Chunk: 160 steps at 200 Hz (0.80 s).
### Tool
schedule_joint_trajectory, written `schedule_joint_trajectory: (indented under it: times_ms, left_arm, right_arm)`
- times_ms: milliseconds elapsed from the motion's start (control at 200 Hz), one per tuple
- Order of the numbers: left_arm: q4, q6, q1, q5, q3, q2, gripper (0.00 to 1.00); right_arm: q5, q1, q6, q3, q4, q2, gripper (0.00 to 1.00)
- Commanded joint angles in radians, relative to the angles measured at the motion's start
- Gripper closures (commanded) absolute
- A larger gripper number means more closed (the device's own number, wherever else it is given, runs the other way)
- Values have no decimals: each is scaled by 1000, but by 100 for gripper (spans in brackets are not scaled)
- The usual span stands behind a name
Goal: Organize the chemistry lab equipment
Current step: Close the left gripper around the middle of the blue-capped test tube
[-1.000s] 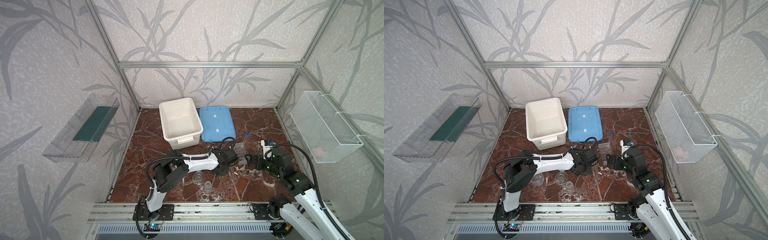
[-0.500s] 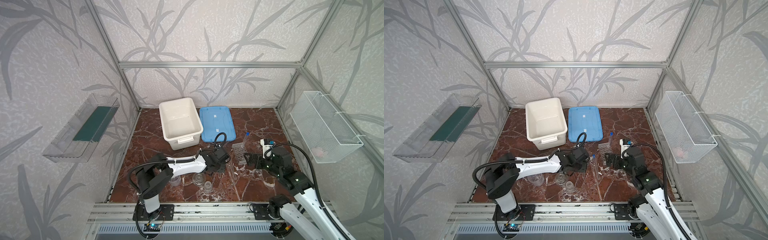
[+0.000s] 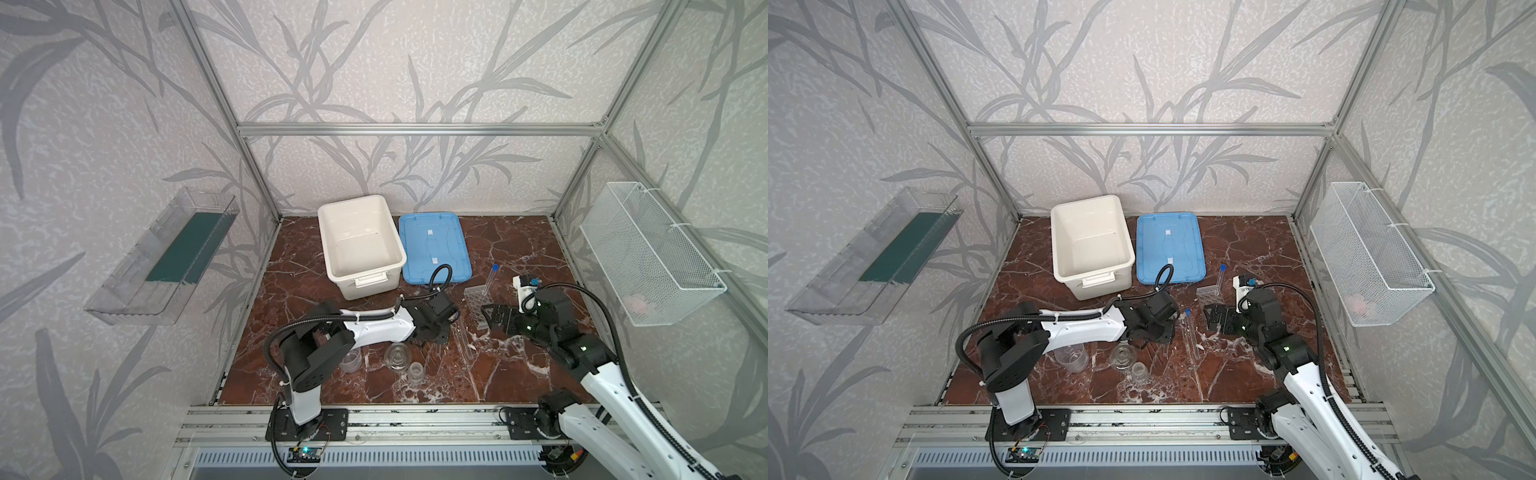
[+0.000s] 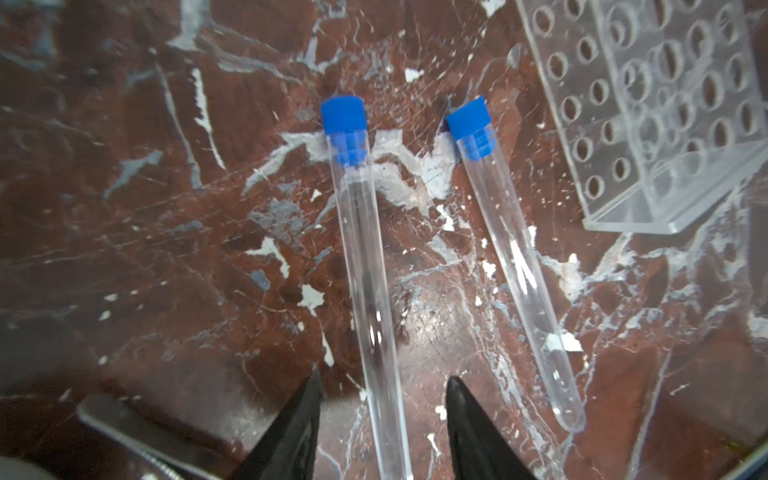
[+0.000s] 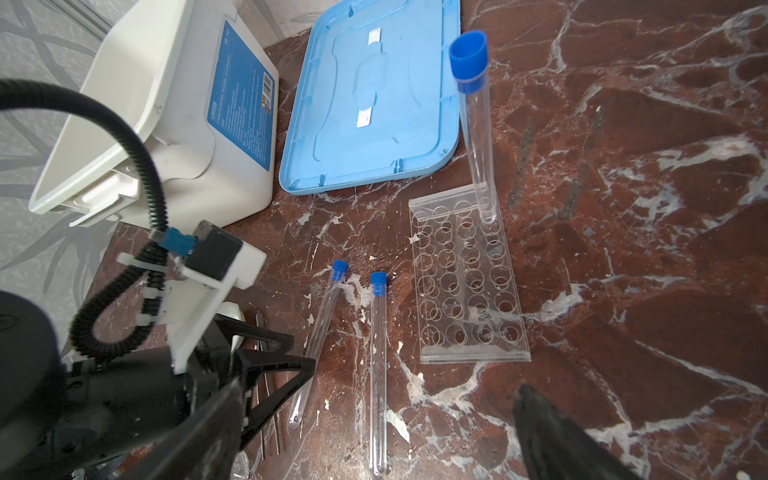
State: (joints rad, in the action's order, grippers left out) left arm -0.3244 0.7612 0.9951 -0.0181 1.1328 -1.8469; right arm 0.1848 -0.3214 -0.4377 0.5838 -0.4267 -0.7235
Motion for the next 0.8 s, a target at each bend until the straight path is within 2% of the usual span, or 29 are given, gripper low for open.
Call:
schedule_joint_trajectory:
  times_ms: [0,310,660,795]
  left_arm:
    - [-69,1,11,-19,43,-25,54]
    - [-412,-8,95,117,263,-164,64]
    - [-410,21,100,103,271,-185,70]
    - [-413,29,102,111,268,-194,77]
  right_arm:
    - [1,2,10,14,-5,12,1]
    - [-13,2,22,22,-22,17,1]
    - [-33,2,30,31,-47,59,1]
    - [-31,2,28,22,-49,63,1]
